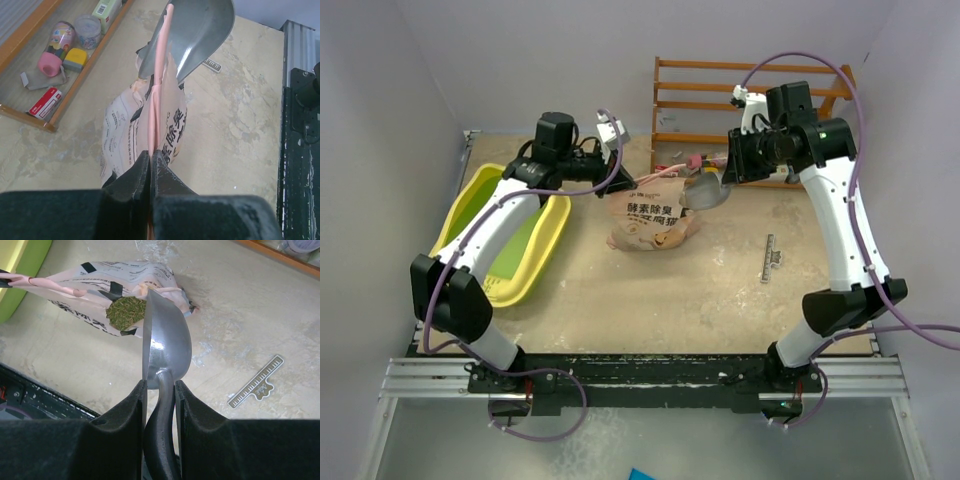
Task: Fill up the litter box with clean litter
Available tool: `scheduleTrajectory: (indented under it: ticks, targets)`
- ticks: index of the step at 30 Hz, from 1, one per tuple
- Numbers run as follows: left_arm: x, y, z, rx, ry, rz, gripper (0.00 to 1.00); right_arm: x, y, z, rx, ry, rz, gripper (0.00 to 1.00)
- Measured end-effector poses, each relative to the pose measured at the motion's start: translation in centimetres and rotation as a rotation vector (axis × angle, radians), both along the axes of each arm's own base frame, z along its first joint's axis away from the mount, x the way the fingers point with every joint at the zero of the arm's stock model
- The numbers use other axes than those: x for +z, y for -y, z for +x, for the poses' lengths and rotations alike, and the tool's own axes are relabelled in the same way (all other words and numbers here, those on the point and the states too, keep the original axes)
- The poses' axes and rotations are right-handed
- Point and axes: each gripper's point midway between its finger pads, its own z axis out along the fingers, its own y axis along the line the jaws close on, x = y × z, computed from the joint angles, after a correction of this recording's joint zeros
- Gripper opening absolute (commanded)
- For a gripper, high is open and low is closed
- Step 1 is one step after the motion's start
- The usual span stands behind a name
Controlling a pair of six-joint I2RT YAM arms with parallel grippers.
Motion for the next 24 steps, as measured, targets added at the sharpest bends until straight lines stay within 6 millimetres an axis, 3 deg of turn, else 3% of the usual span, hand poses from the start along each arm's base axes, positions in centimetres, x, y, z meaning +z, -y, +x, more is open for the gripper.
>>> scheduleTrajectory:
  ticks: [10, 16, 24]
  targets:
    - [-0.2, 1.0, -1.5, 0.036, 0.023, 0.056, 0.0, 0.1, 0.3, -1.3, -0.001, 0.002, 0.004, 0.0]
    - [0.1, 0.4, -2.2, 0.086, 0.066, 0.067, 0.0, 1.1, 0.0, -2.3, 0.016, 0.026, 0.031, 0.0]
    - [0.3, -0.2, -2.5, 0.141, 0.08, 0.048, 0.0, 0.4, -0.4, -2.4, 0.033, 0.02, 0.052, 0.0]
